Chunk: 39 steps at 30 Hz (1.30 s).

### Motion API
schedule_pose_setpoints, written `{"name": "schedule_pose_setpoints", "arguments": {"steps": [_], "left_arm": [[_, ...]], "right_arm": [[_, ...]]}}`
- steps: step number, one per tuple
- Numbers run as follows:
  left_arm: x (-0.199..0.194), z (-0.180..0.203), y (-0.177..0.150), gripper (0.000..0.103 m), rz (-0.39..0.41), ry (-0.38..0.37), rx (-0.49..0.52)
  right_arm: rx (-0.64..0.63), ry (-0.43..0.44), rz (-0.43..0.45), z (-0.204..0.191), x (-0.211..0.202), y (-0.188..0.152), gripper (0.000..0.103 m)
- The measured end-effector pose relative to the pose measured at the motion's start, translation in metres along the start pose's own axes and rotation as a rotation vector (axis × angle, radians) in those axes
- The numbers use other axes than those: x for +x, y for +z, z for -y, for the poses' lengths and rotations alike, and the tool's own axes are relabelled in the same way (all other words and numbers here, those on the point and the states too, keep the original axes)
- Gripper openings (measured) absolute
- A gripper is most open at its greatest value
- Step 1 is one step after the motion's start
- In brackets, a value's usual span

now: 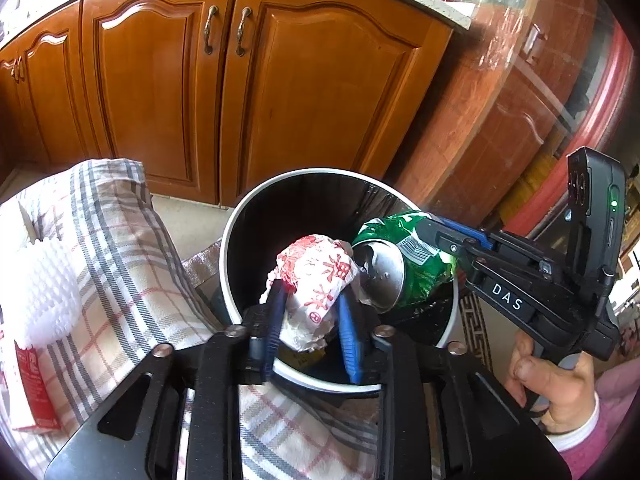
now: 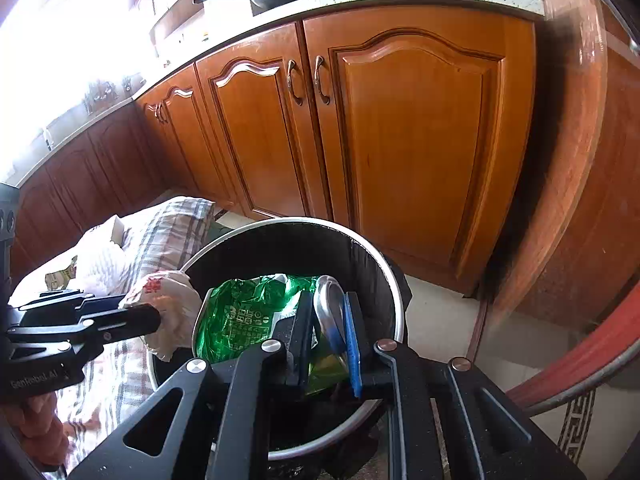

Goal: Collect trash
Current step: 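Carry the bread bag and green can over the bin and open both tools, then grasp the red-white milk carton with the left tool while the right tool grasps the white mesh foam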

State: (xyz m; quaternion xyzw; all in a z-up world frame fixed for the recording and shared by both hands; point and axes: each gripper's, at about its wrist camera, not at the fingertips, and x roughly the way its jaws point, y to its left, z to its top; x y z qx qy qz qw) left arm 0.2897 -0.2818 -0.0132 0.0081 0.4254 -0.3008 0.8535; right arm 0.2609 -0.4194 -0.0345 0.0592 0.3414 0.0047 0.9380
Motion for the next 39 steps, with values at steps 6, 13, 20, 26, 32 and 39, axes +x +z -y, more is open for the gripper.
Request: {"name": "schedule_pose_setpoints", "arguments": {"steps": [6, 13, 20, 26, 32, 39], "left_arm": [[-0.008, -0.003, -0.005, 0.059, 0.019, 0.006, -0.018], [-0.043, -0.022, -0.034, 0.066, 0.077, 0.024, -0.066], [-0.081, -0.060, -0.073, 0.068, 0.105, 0.079, -0.147], [-0.112, -0.103, -0.100, 0.068, 0.132, 0.137, -0.243], [-0.133, -0.144, -0.121, 0.068, 0.146, 0.189, -0.325], [-0.143, -0.169, -0.132, 0.068, 0.146, 0.210, -0.369]], "right_arm": [[0.012, -0.005, 0.025, 0.002, -0.006, 0.001, 0.027], [0.071, 0.075, 0.077, -0.009, -0.027, -0.013, 0.073], [0.056, 0.187, 0.052, -0.054, -0.030, -0.031, 0.091], [0.008, 0.261, 0.030, -0.099, -0.029, -0.040, 0.092], [-0.025, 0.302, 0.007, -0.134, -0.022, -0.042, 0.093], [-0.040, 0.336, -0.031, -0.161, -0.005, -0.041, 0.093]]}}
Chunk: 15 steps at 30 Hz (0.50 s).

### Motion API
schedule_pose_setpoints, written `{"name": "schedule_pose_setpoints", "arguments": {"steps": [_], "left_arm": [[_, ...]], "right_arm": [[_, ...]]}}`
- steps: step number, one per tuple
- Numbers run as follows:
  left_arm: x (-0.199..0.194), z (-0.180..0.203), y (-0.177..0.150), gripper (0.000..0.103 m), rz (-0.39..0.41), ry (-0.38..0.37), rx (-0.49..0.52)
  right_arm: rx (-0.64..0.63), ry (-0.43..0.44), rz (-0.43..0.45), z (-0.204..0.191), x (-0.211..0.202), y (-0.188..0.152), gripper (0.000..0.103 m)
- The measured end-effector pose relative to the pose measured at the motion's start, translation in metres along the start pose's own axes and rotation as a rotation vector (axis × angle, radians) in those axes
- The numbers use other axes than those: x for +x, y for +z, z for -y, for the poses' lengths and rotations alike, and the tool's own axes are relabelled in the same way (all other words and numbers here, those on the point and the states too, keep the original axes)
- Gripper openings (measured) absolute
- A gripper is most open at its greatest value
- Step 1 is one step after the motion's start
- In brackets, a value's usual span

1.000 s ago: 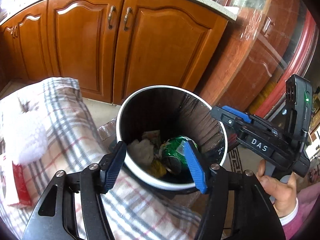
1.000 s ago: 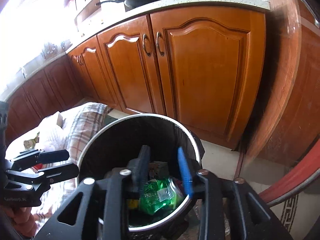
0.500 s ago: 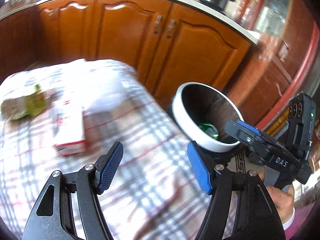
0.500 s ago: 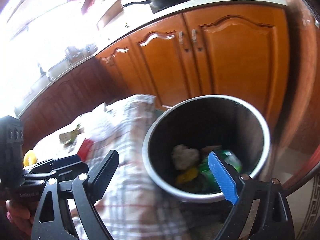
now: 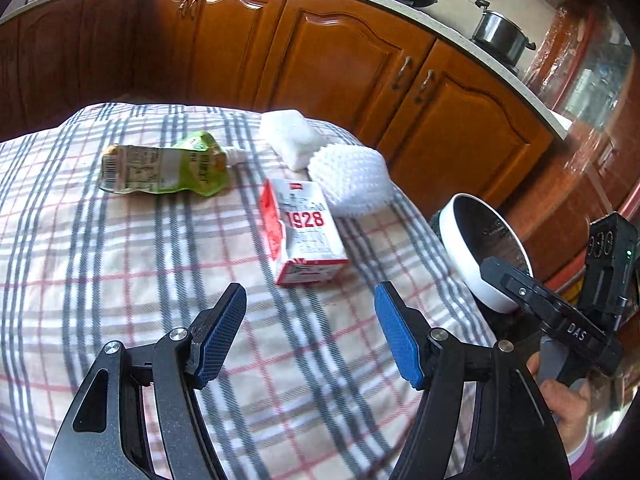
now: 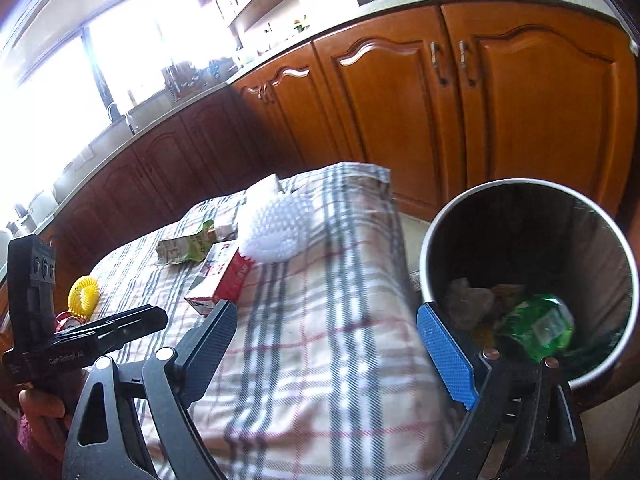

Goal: Collect trash
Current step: 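Grasp the red-white milk carton with the left tool while the right tool grasps the white mesh foam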

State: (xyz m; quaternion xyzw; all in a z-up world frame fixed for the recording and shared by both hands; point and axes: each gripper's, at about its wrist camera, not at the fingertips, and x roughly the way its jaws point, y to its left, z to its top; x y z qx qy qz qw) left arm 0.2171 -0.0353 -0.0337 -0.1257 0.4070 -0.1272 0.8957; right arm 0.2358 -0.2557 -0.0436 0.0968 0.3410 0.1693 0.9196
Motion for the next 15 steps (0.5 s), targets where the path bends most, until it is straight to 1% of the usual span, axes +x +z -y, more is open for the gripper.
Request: {"name": "schedule_pose_setpoints", "arguments": {"steps": [3, 10, 12, 13, 15], "left_arm": [[0.000, -0.004, 0.003, 0.068, -0.002, 0.001, 0.002], [0.014, 0.001, 0.011, 0.075, -0.024, 0.015, 0.010], [0.019, 0.004, 0.015, 0.075, -0.026, 0.017, 0.017], [0.022, 0.006, 0.017, 0.075, -0.025, 0.019, 0.022], [0.029, 0.011, 0.022, 0.076, -0.025, 0.028, 0.037]], "right_arm": [[0.009, 0.009, -0.013, -0.001, 0.010, 0.003, 0.093], [0.033, 0.046, -0.039, -0.002, 0.036, 0.021, 0.091], [0.033, 0.057, -0.041, -0.003, 0.044, 0.028, 0.083], [0.037, 0.061, -0.045, -0.002, 0.049, 0.033, 0.081], [0.052, 0.069, -0.054, -0.001, 0.060, 0.041, 0.070]]}}
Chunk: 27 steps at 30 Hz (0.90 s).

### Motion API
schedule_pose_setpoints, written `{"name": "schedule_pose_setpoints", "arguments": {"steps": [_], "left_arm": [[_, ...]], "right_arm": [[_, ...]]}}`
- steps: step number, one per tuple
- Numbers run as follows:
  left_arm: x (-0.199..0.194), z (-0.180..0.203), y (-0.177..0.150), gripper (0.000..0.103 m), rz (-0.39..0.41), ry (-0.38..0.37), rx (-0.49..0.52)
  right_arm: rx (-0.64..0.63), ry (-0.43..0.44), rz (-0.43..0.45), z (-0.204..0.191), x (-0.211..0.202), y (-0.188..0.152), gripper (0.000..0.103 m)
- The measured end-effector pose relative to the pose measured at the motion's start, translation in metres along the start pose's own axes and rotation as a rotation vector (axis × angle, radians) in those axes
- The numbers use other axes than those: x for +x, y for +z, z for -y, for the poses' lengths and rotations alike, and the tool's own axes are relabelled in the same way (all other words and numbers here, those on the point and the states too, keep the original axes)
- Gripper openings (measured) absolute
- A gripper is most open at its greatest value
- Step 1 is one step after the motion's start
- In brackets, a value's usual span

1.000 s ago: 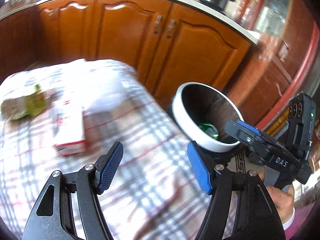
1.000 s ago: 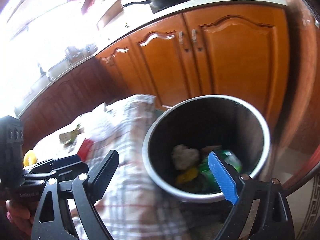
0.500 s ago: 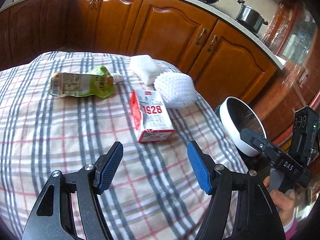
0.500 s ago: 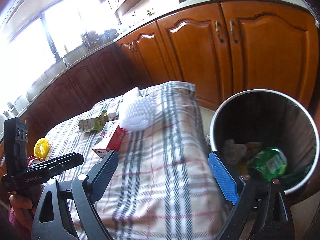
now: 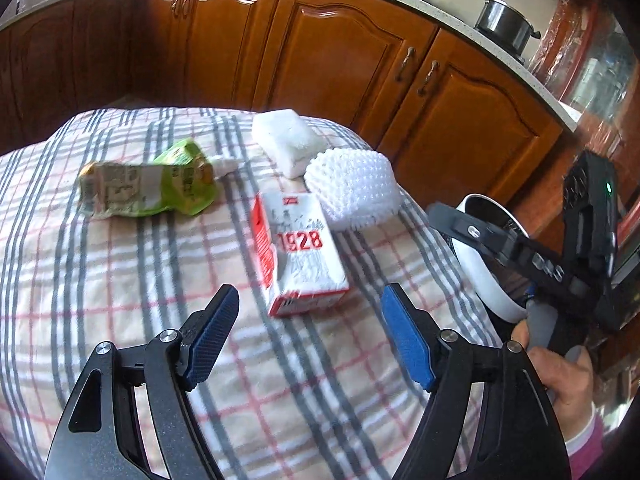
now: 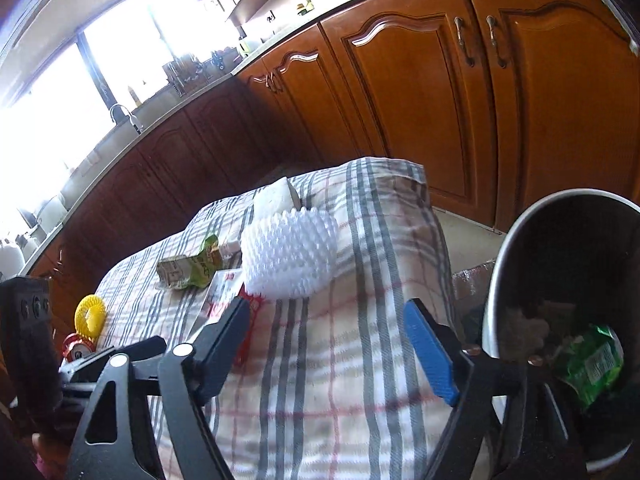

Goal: Collect trash
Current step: 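Grasp the red-white milk carton with the left tool while the right tool grasps the white mesh foam, then carry the milk carton and mesh foam into the bin and release both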

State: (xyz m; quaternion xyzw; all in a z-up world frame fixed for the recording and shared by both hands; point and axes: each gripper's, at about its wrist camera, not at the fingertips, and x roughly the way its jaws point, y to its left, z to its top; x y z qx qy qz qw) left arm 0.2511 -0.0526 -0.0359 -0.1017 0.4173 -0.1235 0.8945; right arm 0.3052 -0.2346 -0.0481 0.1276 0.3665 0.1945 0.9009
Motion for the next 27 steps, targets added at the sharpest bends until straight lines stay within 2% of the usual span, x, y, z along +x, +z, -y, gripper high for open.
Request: {"name": "schedule_pose_setpoints", "arguments": {"steps": [3, 8, 9, 10, 12, 16, 27], "left_arm": [[0.014, 0.004, 0.007, 0.076, -0.009, 0.015, 0.014], [0.038, 0.002, 0.014, 0.075, -0.029, 0.068, 0.030], [0.040, 0.001, 0.014, 0.070, -0.033, 0.073, 0.029], [0.043, -0.001, 0.014, 0.057, -0.039, 0.074, 0.029], [0.046, -0.005, 0.012, 0.053, -0.046, 0.051, 0.023], [0.037, -0.002, 0.010, 0.046, -0.016, 0.056, 0.049], [0.000, 0.022, 0.001, 0.045, 0.033, -0.020, 0.075]], "right_arm": [[0.028, 0.017, -0.015, 0.003, 0.017, 0.012, 0.057], [0.052, 0.050, -0.059, 0.007, 0.049, 0.025, 0.050], [0.058, 0.059, -0.070, 0.008, 0.054, 0.025, 0.046], [0.060, 0.066, -0.080, 0.007, 0.058, 0.025, 0.041], [0.053, 0.077, -0.097, 0.005, 0.062, 0.023, 0.020], [0.023, 0.070, -0.068, -0.002, 0.049, 0.017, 0.015], [0.021, 0.027, 0.056, 0.010, -0.031, -0.002, 0.014]]}}
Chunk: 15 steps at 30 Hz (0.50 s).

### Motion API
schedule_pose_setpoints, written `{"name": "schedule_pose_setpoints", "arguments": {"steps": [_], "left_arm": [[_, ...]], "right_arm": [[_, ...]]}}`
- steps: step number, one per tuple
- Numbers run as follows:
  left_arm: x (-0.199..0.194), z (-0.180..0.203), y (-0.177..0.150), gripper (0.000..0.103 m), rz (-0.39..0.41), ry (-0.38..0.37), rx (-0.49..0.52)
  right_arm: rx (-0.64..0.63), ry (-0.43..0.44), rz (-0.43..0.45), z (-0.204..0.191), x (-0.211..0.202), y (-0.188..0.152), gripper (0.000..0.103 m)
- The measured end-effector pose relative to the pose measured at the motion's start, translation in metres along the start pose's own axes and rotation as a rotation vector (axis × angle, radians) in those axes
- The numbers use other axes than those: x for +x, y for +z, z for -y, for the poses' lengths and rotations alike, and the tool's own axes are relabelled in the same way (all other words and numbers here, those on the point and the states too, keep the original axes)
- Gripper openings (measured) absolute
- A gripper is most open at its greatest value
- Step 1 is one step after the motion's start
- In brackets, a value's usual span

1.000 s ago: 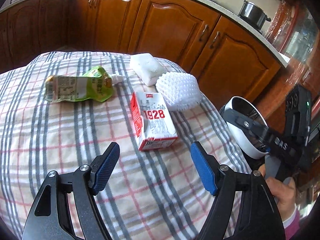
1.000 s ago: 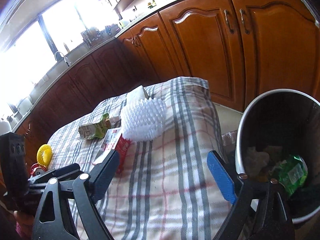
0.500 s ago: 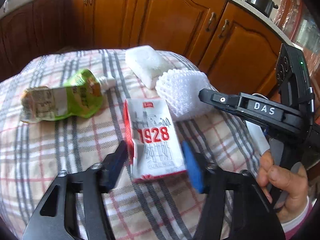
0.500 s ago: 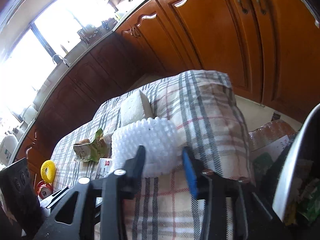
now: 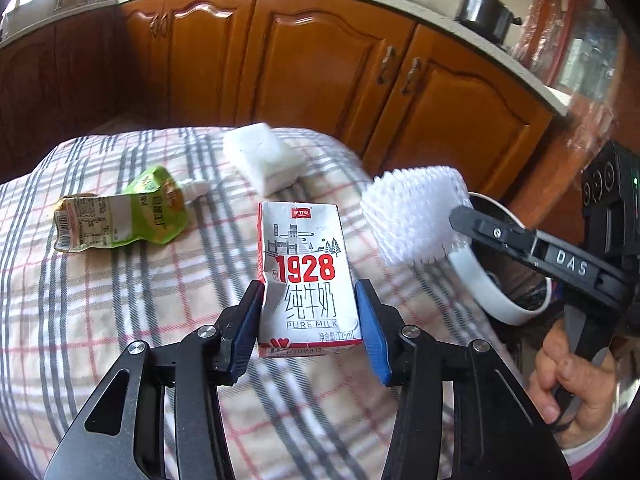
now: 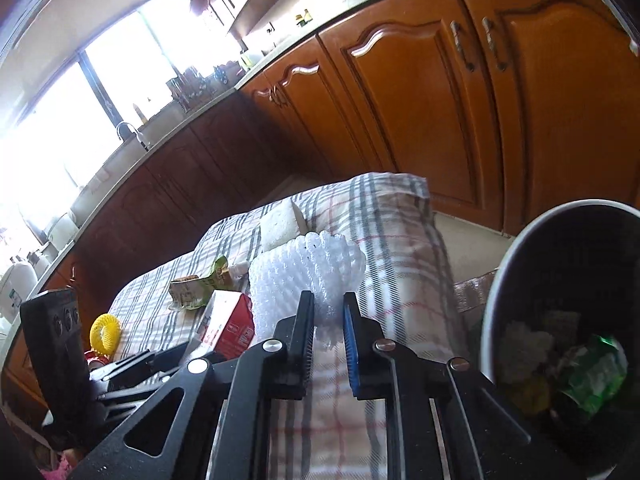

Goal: Collect trash
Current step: 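Carry the milk carton and mesh foam into the bin and release both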

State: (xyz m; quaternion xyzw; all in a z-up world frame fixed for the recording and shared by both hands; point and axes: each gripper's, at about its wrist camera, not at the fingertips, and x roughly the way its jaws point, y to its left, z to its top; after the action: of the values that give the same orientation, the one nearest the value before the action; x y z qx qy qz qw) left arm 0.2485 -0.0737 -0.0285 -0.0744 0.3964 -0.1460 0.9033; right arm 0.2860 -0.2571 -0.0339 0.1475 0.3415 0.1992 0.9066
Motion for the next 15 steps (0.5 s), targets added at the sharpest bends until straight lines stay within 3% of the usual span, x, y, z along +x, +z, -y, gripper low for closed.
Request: {"name": "schedule_pose_setpoints", "arguments": {"steps": [15], "left_arm": [[-0.014, 0.084, -0.006, 0.045, 0.008, -0.135, 0.120]], "right_arm": [[0.076, -0.144, 0.101, 0.050, -0.096, -0.035, 0.014]]}}
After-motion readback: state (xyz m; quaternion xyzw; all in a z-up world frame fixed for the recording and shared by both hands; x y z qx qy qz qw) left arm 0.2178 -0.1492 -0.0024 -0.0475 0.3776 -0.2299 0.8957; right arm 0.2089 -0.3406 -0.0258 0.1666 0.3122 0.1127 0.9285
